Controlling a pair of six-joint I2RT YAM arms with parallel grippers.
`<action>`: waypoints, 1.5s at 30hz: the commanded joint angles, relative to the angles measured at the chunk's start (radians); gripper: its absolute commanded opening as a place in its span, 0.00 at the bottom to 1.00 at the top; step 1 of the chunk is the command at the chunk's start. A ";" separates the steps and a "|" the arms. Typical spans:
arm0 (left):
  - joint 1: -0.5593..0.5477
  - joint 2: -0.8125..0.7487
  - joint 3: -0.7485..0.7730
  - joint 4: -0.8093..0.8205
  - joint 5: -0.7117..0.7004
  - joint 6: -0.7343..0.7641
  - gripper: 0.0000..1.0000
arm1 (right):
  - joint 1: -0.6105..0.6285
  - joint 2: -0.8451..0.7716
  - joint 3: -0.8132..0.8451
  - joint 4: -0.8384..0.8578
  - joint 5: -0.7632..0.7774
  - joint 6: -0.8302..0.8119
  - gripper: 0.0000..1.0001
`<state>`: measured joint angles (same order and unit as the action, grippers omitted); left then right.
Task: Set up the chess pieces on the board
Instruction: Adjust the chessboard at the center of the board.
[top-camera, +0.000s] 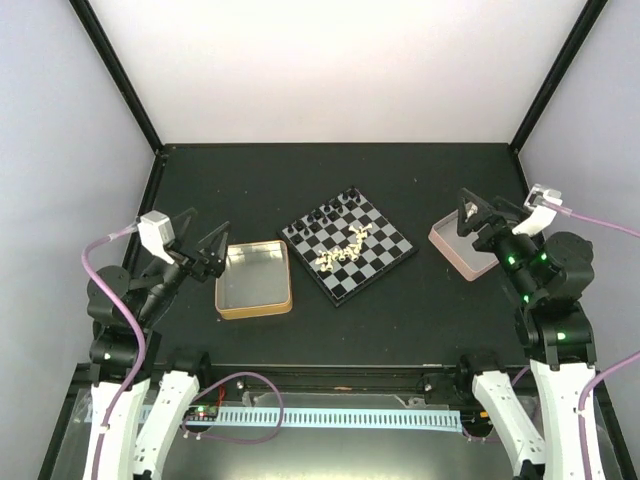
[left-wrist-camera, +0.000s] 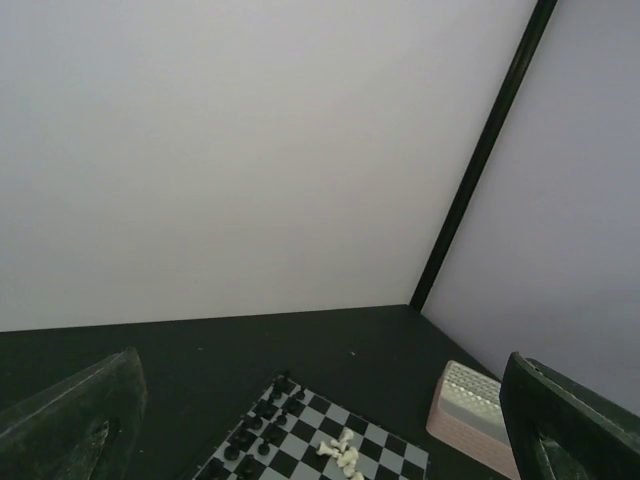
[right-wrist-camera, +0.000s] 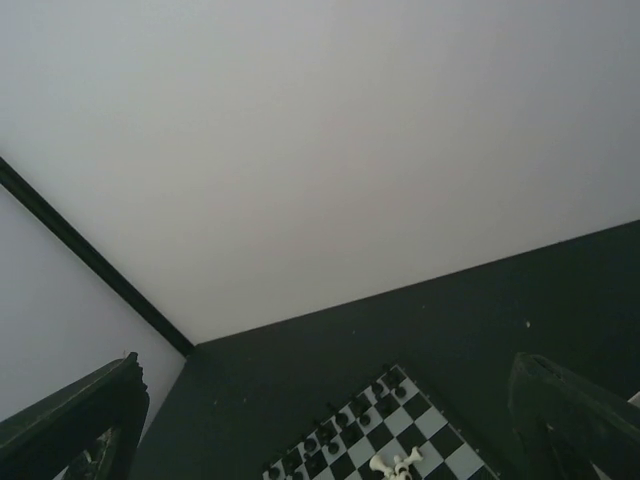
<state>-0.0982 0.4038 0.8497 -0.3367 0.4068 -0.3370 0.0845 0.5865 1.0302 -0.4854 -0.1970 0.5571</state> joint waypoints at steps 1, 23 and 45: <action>0.023 0.025 -0.036 0.123 0.117 -0.065 0.99 | -0.020 0.029 -0.043 0.068 -0.093 0.042 0.99; -0.344 0.603 -0.059 0.096 0.084 -0.240 0.96 | 0.058 0.517 -0.209 0.066 -0.129 -0.073 0.83; -0.634 1.080 -0.053 0.129 -0.169 -0.503 0.53 | 0.135 1.209 0.088 0.076 0.083 -0.134 0.56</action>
<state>-0.7158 1.4490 0.7666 -0.2344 0.2657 -0.7990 0.2180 1.7409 1.0794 -0.4171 -0.1364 0.4431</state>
